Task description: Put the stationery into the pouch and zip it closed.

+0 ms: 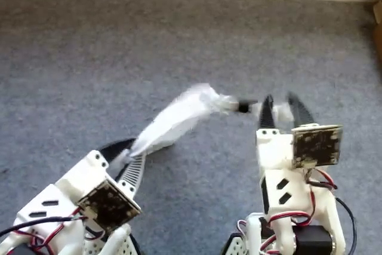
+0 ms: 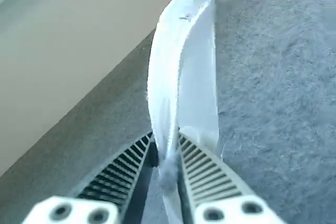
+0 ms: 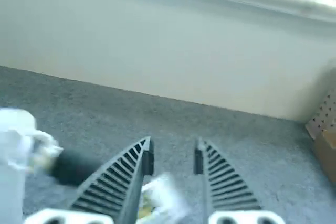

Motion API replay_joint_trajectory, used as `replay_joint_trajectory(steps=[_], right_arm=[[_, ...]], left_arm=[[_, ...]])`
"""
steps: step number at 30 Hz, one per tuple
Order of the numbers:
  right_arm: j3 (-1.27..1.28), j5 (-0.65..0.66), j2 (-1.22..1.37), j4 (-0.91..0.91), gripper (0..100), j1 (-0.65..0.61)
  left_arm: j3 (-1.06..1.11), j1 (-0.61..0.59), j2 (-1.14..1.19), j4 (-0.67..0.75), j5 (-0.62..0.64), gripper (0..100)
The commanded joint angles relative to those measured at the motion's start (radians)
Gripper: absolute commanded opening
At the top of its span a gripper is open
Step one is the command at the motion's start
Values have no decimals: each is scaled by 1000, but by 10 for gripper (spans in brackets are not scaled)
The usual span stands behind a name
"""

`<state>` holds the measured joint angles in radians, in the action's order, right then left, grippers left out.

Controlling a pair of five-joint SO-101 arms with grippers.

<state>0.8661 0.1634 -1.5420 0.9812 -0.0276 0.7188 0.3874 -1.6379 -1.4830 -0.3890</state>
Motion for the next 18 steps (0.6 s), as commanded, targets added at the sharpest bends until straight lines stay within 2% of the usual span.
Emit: replay_joint_trajectory(steps=[1, 7, 12, 18], right_arm=[[-10, -72, -1, 39, 259, 19], [-5, -77, 2, 41, 260, 18], [-4, -78, 2, 41, 260, 7], [35, -72, 4, 51, 260, -104]], left_arm=[[-5, -114, -12, 74, -2, 6], [136, -252, -13, 307, -32, 6], [303, -302, -13, 505, -71, 6], [320, -251, -13, 486, -46, 8]])
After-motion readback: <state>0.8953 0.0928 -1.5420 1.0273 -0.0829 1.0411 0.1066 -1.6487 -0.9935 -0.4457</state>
